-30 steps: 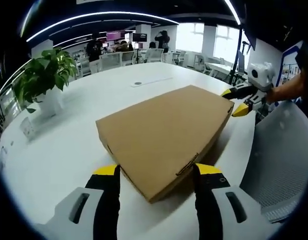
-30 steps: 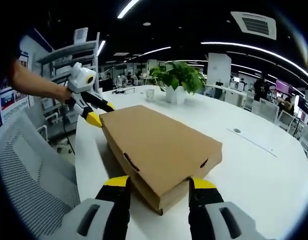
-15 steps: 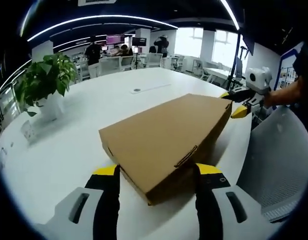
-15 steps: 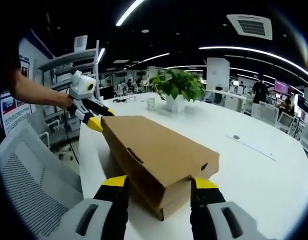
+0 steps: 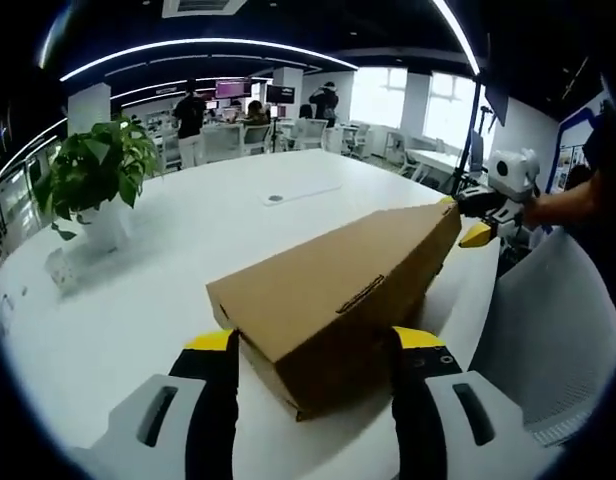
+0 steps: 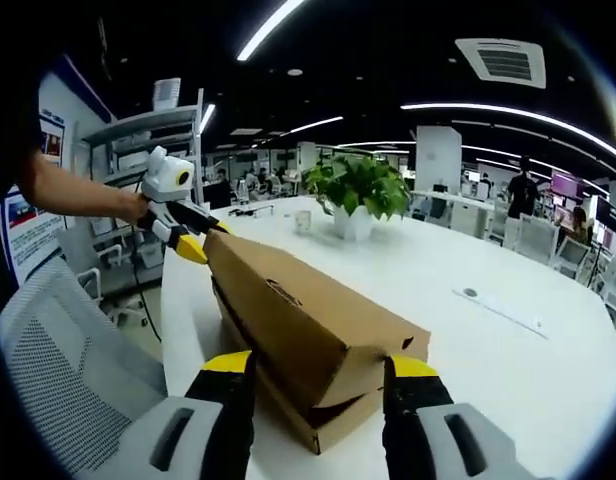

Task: Operate the shoe box by opening the lid, removing the specified soft item, and placing it in the target area until the item is outside and the box remains undamaged.

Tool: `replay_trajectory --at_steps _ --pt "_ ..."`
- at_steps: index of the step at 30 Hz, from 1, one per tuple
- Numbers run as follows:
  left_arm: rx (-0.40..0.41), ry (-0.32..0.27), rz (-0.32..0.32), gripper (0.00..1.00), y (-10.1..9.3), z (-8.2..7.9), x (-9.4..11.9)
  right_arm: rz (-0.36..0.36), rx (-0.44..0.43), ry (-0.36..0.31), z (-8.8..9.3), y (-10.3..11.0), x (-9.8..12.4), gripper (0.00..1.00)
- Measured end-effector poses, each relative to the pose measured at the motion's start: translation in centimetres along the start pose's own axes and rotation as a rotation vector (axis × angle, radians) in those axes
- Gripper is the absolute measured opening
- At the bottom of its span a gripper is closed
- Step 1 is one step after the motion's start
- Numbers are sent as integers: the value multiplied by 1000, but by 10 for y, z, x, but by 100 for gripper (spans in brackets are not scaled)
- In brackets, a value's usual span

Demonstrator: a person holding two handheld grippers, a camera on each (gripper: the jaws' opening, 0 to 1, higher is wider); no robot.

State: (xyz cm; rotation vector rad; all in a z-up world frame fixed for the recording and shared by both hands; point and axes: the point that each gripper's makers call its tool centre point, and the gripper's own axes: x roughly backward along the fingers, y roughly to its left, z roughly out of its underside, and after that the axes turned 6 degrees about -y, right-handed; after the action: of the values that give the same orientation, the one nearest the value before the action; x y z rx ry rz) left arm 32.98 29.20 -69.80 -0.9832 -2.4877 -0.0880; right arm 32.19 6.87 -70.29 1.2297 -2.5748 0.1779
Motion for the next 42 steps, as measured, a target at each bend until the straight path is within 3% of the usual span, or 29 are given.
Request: replay_trajectory --at_steps 9,23,38,42 --pt "-26 -32 -29 58 7 -21 1 28 -9 -38 -20 -10 -1 46" --pt "-40 -71 -95 45 22 -37 -1 61 3 -69 -35 -23 -5 44" --pt "-37 -113 -211 14 55 -56 -7 113 0 -106 -50 -42 -14 41" --pt "-34 -123 -231 12 62 -59 -9 121 -2 -113 -53 -46 -16 41"
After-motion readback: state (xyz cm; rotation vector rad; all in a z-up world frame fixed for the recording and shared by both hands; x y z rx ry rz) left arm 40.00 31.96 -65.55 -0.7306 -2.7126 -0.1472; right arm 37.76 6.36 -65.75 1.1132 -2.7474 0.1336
